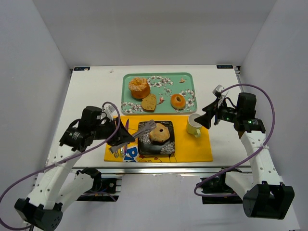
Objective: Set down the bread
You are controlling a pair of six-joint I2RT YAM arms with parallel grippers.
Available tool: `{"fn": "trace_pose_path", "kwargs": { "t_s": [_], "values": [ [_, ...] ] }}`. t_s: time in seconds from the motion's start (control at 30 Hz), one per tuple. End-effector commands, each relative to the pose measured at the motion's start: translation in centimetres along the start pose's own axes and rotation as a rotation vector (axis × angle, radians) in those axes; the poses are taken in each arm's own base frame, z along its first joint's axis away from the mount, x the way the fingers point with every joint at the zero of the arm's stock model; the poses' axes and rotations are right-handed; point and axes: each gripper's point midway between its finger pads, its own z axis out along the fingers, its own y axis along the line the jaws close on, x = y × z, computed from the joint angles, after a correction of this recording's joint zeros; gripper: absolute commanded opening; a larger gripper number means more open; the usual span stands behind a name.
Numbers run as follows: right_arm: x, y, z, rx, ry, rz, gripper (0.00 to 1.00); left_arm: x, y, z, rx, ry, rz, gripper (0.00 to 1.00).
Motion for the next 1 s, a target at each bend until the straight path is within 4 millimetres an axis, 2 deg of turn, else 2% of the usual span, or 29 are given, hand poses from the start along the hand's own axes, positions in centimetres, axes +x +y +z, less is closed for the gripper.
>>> {"fn": "trace_pose_path", "kwargs": {
  "t_s": [0.0,0.03,0.1,0.17,0.27,0.33,0.43,0.6,0.77,0.97],
  "values": [
    [-1.5,0.2,-0.2,-0.018,-0.034,-0.044,0.85,-4.2,-0.2,1.9,-0.004,-0.086,-0.058,0.51],
    [-1.5,0.2,-0.2,-0.021,-0.035,-0.045,0.84,-5.5,-0.2,2.5,0.002,-0.107,-0.065,0.50],
    [-1.6,0.2,-0.3,-0.020,-0.039,-0.052,0.85,-8.3,1.5,3.6,-0.025,-0.119,-0.138,0.49],
    [-1.7,0.2,-0.2,-0.020,-0.042,-0.057,0.85,-11.1,3.0,3.5,-0.037,-0.175,-0.179,0.48],
    [-1.7,0.2,-0.1,-0.022,-0.052,-0.053,0.85,-13.5,5.1,4.0,-0.064,-0.200,-0.208,0.48],
    [-1.5,0.2,0.0,-0.024,-0.056,-0.035,0.85,-14.1,6.0,4.9,-0.067,-0.173,-0.224,0.48],
    [-1.5,0.0,0.1,-0.022,-0.059,-0.030,0.85,-15.6,5.9,5.9,-0.024,-0.172,-0.212,0.48],
    [-1.0,-0.1,0.2,-0.016,-0.048,-0.026,0.85,-16.9,6.1,7.0,-0.006,-0.155,-0.224,0.48],
    [-0.8,-0.1,0.2,-0.015,-0.047,-0.017,0.85,-17.3,7.6,8.2,-0.049,-0.121,-0.251,0.49],
    [-0.9,-0.3,0.2,-0.005,-0.048,-0.020,0.85,-17.7,8.3,8.5,-0.078,-0.100,-0.252,0.50]
  ]
}}
